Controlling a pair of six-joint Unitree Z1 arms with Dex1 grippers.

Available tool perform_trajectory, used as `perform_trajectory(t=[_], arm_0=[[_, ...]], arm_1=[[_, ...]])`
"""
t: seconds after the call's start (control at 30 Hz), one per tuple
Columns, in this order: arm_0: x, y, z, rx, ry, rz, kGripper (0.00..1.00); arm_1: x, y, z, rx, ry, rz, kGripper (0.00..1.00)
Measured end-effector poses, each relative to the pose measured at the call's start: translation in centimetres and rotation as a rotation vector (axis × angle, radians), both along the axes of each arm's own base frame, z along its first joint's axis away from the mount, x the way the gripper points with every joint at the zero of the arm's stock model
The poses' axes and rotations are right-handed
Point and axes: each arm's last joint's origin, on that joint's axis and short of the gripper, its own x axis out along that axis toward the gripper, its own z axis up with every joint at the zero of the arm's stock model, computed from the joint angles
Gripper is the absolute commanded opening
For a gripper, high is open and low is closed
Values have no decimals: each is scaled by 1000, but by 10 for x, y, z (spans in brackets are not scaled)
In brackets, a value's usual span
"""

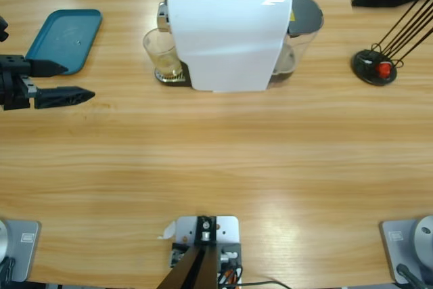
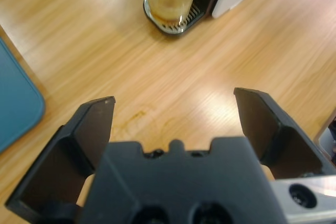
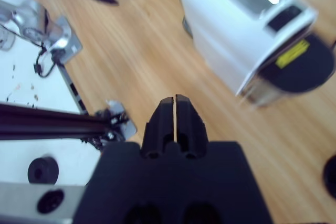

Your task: Pour coffee

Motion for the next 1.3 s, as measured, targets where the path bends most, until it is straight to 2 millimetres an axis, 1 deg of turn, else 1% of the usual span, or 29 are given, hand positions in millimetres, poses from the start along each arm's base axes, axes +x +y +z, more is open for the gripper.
perform_trajectory(t=[0.17,0.23,0.3,0.33,0.5,0.53,0.57,0.6,0.63,0.8,0.93,1.1,1.3], arm_0=[[9,-4,-1,-9,-31,-4,996],[10,-4,0,-12,-44,-6,996],[11,-5,0,-15,-53,-7,996],[11,-5,1,-15,-58,-9,996],[12,-5,2,-7,-88,-31,996],[12,-5,3,-6,-93,-33,996],[12,-6,3,-6,-98,-35,996],[13,-6,3,-7,-101,-36,996],[13,-6,3,-7,-102,-36,996],[11,-5,0,-9,-92,-41,996],[10,-5,0,-9,-92,-41,996],[8,-5,-3,-9,-80,-51,996],[10,-6,-5,-5,-93,-81,997]], arm_1=[[-38,-23,-57,16,68,-76,0],[-46,-29,-79,23,79,-95,0],[-48,-30,-94,17,75,-115,0],[-47,-30,-97,15,65,-124,0],[-41,-28,-99,25,26,-137,0],[-41,-28,-101,22,27,-139,30],[-40,-28,-103,19,27,-142,540],[-40,-28,-103,20,23,-142,974],[-40,-28,-103,23,21,-143,1000],[-39,-24,-104,49,-7,-127,1000],[-39,-20,-124,84,-73,-110,1000],[-43,-25,-142,19,-101,-166,1000],[-45,-20,-145,-38,-156,-121,1000]])
